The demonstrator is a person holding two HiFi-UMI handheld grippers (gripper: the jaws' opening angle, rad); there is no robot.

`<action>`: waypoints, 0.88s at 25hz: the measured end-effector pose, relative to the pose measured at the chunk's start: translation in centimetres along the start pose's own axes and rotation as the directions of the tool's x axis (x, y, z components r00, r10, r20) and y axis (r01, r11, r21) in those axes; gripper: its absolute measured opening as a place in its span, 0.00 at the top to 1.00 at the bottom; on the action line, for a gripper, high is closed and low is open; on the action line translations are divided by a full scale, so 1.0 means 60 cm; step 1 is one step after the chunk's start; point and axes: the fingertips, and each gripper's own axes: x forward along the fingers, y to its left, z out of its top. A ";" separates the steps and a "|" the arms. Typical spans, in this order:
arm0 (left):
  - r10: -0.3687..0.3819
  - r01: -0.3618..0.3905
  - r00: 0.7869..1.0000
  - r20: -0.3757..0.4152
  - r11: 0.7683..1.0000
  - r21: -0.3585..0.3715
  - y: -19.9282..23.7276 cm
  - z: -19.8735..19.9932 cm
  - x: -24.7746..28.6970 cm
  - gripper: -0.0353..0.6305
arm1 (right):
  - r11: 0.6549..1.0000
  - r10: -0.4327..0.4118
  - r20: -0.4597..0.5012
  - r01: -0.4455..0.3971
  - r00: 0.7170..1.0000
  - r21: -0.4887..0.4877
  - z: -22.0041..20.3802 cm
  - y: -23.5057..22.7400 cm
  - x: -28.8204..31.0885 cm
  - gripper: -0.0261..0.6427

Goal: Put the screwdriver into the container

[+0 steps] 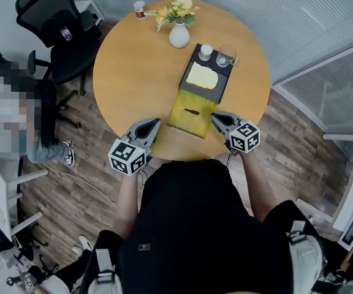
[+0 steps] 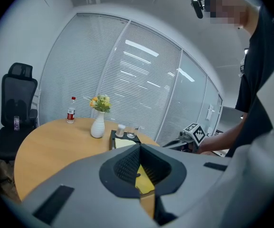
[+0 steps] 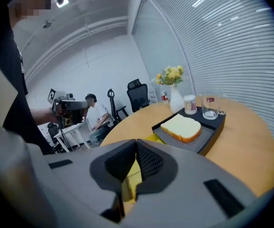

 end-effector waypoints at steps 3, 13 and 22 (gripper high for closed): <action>-0.010 0.010 1.000 -0.001 1.000 -0.001 -0.005 -0.004 0.003 0.94 | 1.000 0.000 0.042 0.001 0.999 -0.009 0.023 0.005 -0.025 0.95; -0.045 0.045 0.999 -0.011 0.999 0.001 -0.014 -0.012 0.011 0.94 | 0.999 -0.024 0.047 0.026 0.999 -0.041 0.029 0.021 -0.036 0.95; -0.063 0.064 0.998 -0.013 0.998 0.013 -0.010 -0.005 0.010 0.94 | 0.998 -0.036 0.060 0.040 0.998 -0.052 0.038 0.033 -0.035 0.95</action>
